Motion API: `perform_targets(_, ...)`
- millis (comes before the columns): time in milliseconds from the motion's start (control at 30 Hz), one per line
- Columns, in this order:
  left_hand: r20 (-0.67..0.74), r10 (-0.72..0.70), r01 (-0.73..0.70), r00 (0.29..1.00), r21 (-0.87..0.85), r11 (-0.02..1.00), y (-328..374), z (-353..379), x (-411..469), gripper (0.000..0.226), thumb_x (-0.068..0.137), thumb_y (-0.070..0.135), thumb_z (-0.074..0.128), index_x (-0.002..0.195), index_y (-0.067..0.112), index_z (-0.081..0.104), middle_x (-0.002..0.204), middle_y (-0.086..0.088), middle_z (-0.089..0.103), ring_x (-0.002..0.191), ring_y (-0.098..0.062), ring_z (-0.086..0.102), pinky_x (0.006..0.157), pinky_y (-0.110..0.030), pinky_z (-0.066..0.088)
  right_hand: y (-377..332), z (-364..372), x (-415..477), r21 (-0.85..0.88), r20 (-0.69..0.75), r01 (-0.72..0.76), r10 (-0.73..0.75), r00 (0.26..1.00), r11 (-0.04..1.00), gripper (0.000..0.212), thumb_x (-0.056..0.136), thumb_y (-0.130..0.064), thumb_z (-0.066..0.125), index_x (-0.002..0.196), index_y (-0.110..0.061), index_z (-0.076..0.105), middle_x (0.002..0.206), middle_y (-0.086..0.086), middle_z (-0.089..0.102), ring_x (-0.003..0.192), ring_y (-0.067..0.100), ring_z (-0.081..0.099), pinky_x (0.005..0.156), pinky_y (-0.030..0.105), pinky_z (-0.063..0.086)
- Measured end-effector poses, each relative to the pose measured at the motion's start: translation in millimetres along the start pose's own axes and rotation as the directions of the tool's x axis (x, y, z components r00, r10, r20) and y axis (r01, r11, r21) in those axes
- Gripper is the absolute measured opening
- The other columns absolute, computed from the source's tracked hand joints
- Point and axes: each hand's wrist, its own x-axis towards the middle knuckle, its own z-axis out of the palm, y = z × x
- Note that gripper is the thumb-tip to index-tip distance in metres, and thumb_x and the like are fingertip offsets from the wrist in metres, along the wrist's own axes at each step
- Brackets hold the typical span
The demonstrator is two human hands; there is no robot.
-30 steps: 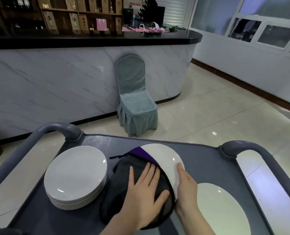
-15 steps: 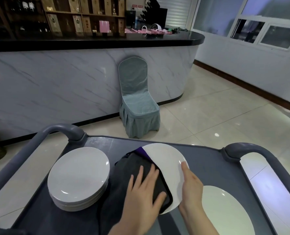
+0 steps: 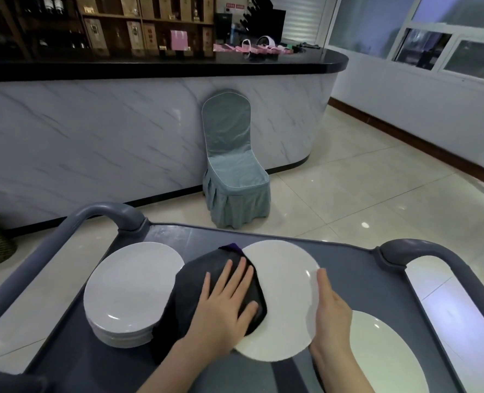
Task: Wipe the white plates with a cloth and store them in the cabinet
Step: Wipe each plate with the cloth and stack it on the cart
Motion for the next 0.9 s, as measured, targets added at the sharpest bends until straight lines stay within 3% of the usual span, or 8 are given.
perform_targets(67,0.041,0.027,-0.026,0.999,-0.039,0.999,11.2,3.3,-18.1,0.068,0.088,0.055,0.011,0.150,0.039,-0.010,0.157,0.025,-0.020,0.147,-0.008,-0.021,0.114,-0.040,-0.025,-7.6,-3.8,8.4,0.016,-0.042,0.004,-0.003,0.999,1.000,0.048,0.089,-0.048,0.066,0.070,-0.005,0.058,0.074,0.006,0.060,0.066,0.025,0.056,0.063,0.032,0.046)
perform_targets(200,0.050,0.164,-0.166,0.985,0.026,0.986,46.8,-1.1,-29.3,0.065,0.083,0.048,0.042,0.144,0.026,0.047,0.155,0.010,0.036,0.142,-0.016,0.035,0.107,-0.048,0.018,-0.1,-0.7,5.3,0.005,-0.021,0.006,-0.006,1.000,1.000,0.044,0.091,-0.048,0.064,0.069,-0.010,0.067,0.071,0.004,0.069,0.066,0.022,0.062,0.066,0.033,0.050)
perform_targets(333,-0.039,0.198,-0.199,0.979,-0.038,0.979,45.9,-0.8,4.3,0.065,0.097,0.048,0.028,0.156,0.031,0.007,0.162,0.019,-0.005,0.150,-0.007,-0.007,0.117,-0.046,-0.004,24.5,9.6,-14.5,-0.003,0.111,-0.026,0.027,0.993,1.000,0.035,0.093,-0.040,0.065,0.074,-0.015,0.080,0.078,0.002,0.078,0.072,0.018,0.073,0.068,0.033,0.053)
perform_targets(467,-0.030,0.070,-0.071,0.997,-0.048,0.996,19.9,-6.5,31.8,0.064,0.098,0.055,0.014,0.149,0.038,-0.020,0.155,0.024,-0.029,0.141,0.002,-0.031,0.120,-0.043,-0.014,19.8,10.9,-11.9,-0.006,0.100,-0.042,0.043,0.994,0.999,0.044,0.091,-0.036,0.068,0.059,-0.007,0.071,0.064,0.009,0.066,0.057,0.020,0.060,0.057,0.029,0.050)
perform_targets(533,-0.037,0.001,0.000,0.999,0.010,1.000,9.1,-7.1,28.7,0.065,0.096,0.056,0.010,0.151,0.034,-0.018,0.157,0.020,-0.027,0.142,-0.002,-0.031,0.119,-0.043,-0.018,7.5,7.5,-4.2,-0.012,0.049,-0.017,0.017,0.999,1.000,0.044,0.091,-0.039,0.068,0.060,-0.007,0.065,0.059,0.006,0.060,0.051,0.017,0.054,0.050,0.025,0.047)
perform_targets(700,0.041,-0.023,0.027,0.999,-0.109,0.994,21.0,6.6,-7.7,0.072,0.090,0.059,0.016,0.148,0.038,-0.021,0.153,0.027,-0.031,0.142,-0.002,-0.031,0.115,-0.045,-0.019,-11.9,-4.5,14.1,-0.037,-0.012,0.035,-0.036,0.999,0.999,0.043,0.091,-0.046,0.065,0.075,-0.007,0.057,0.073,0.008,0.051,0.067,0.022,0.047,0.067,0.032,0.040)
perform_targets(833,0.041,0.050,-0.049,0.998,-0.038,0.998,55.5,7.5,-16.7,0.076,0.082,0.054,0.039,0.152,0.023,0.032,0.161,0.010,0.024,0.146,-0.019,0.025,0.113,-0.055,0.015,-0.4,0.7,4.9,-0.044,0.027,0.033,-0.032,0.999,0.999,0.043,0.092,-0.044,0.063,0.068,-0.010,0.069,0.065,0.002,0.069,0.064,0.021,0.063,0.061,0.030,0.049)
perform_targets(900,0.003,0.042,-0.042,0.999,-0.064,0.997,58.1,7.2,-5.7,0.074,0.088,0.053,0.033,0.155,0.024,0.020,0.163,0.010,0.011,0.150,-0.019,0.014,0.118,-0.057,0.010,10.1,4.7,-4.7,-0.051,0.094,0.029,-0.024,0.995,0.998,0.044,0.093,-0.042,0.063,0.066,-0.008,0.071,0.067,0.005,0.071,0.064,0.020,0.063,0.062,0.032,0.051)
